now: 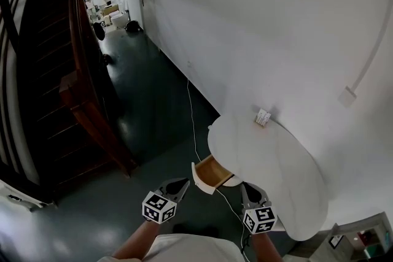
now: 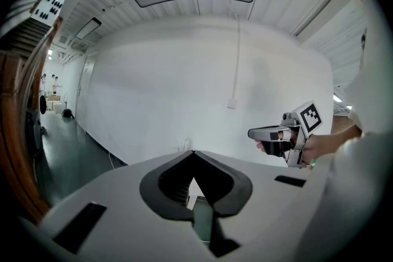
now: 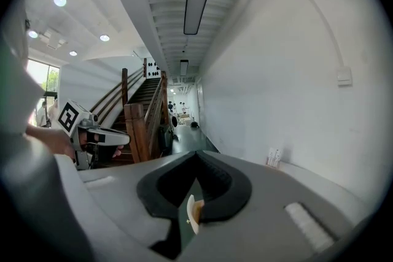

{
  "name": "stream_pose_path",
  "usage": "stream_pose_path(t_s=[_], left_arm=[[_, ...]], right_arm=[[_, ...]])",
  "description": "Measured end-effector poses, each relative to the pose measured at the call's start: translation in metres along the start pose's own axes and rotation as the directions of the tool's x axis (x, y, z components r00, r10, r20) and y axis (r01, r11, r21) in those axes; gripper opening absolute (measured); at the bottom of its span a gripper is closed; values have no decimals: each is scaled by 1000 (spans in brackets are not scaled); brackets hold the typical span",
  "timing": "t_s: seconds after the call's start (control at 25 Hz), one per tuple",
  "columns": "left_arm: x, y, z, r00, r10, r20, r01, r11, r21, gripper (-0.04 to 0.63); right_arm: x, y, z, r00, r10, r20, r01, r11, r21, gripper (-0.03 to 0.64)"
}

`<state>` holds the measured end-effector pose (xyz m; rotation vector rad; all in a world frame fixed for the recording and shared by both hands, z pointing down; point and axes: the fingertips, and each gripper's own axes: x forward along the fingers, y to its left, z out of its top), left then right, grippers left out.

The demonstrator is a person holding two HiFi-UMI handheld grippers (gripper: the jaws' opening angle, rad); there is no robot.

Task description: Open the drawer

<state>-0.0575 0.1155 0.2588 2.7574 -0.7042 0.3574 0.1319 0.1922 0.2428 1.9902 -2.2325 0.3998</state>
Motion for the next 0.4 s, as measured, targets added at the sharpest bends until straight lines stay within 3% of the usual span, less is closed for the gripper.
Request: stream_pose_path(t_s=[0.4], left_arm=[[1,5,-2,1000,-3,-7,3,1000,-3,7]], right_arm=[[6,4,3,1000,3,-1,-3,1000,-13,11]])
